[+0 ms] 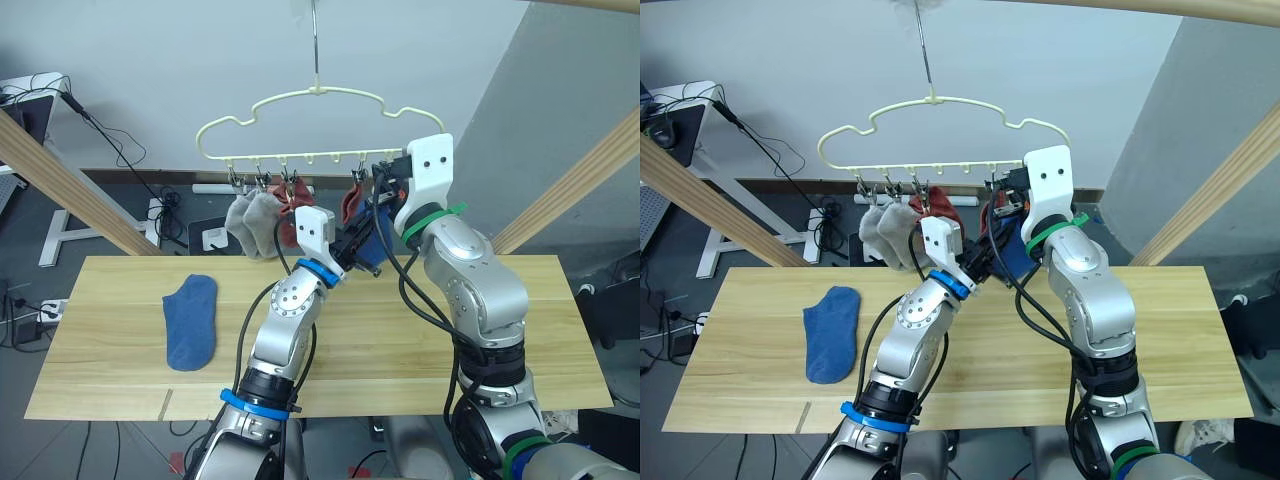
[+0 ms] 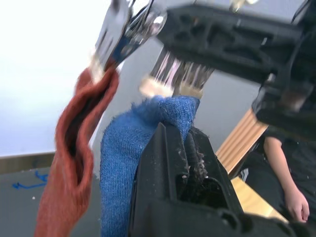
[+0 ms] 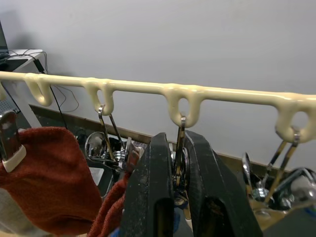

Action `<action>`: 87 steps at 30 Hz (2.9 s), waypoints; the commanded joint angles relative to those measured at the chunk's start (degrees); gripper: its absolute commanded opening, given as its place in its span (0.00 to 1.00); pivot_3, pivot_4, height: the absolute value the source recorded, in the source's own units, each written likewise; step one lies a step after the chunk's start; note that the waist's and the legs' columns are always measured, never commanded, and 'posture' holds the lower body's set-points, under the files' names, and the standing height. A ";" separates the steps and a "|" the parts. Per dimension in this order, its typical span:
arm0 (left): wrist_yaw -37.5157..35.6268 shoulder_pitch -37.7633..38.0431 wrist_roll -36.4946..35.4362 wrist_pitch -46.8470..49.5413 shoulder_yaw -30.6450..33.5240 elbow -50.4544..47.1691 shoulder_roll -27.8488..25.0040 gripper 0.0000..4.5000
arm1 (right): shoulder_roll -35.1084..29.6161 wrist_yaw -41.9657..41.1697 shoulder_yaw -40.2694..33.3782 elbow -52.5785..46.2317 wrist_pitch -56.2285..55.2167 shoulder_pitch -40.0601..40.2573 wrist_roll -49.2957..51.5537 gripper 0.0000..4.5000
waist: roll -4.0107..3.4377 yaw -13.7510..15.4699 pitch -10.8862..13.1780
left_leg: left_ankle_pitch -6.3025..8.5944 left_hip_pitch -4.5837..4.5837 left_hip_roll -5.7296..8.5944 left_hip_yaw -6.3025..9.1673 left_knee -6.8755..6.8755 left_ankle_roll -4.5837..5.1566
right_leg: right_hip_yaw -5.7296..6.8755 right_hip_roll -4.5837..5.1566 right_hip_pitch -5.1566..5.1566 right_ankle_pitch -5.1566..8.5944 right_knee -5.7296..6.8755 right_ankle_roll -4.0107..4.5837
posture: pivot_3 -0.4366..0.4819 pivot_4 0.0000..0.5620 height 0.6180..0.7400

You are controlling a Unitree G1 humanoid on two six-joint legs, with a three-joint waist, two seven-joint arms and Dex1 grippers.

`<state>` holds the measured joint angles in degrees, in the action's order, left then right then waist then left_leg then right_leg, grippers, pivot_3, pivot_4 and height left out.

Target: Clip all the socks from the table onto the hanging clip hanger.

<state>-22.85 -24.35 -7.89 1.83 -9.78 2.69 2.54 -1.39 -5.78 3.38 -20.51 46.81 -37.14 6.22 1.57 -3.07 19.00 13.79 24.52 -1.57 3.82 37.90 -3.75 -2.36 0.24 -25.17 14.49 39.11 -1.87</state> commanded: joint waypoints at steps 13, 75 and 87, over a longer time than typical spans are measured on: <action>0.21 -1.20 -0.23 -1.74 -0.53 -1.95 0.90 0.00 | 1.18 1.30 -1.60 -3.86 0.79 0.61 2.27 0.58 | 0.00 -0.02 0.00 | 0.00 0.00 0.00 0.00 0.00 0.00 | -0.01 0.00 0.00 0.00 0.00 0.00 | 0.43 0.53 1.00; -18.26 1.52 -12.26 9.68 1.13 -20.87 -19.54 0.43 | -3.48 5.76 -2.79 -3.48 -3.91 2.98 -1.92 0.63 | 0.00 -0.05 0.00 | -0.09 -0.02 -0.02 -0.01 0.02 0.10 | -0.03 -0.03 0.00 -0.05 0.00 -0.01 | 0.45 0.51 1.00; -17.95 1.37 -12.19 9.63 1.14 -20.91 -19.58 0.43 | -0.04 5.09 -1.88 0.76 -6.63 -0.55 -0.99 0.63 | 0.00 -0.02 0.00 | -0.09 -0.02 -0.02 -0.01 0.02 0.09 | -0.03 -0.03 0.00 -0.06 0.02 0.00 | 0.45 0.50 1.00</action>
<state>-40.69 -22.69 -19.46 12.09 -8.89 -15.73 -17.24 -1.77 -0.55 1.32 -18.61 41.80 -36.70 4.77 1.57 -3.09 19.00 13.70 24.51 -1.60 3.81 37.93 -3.66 -2.40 0.21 -25.18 14.43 39.13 -1.88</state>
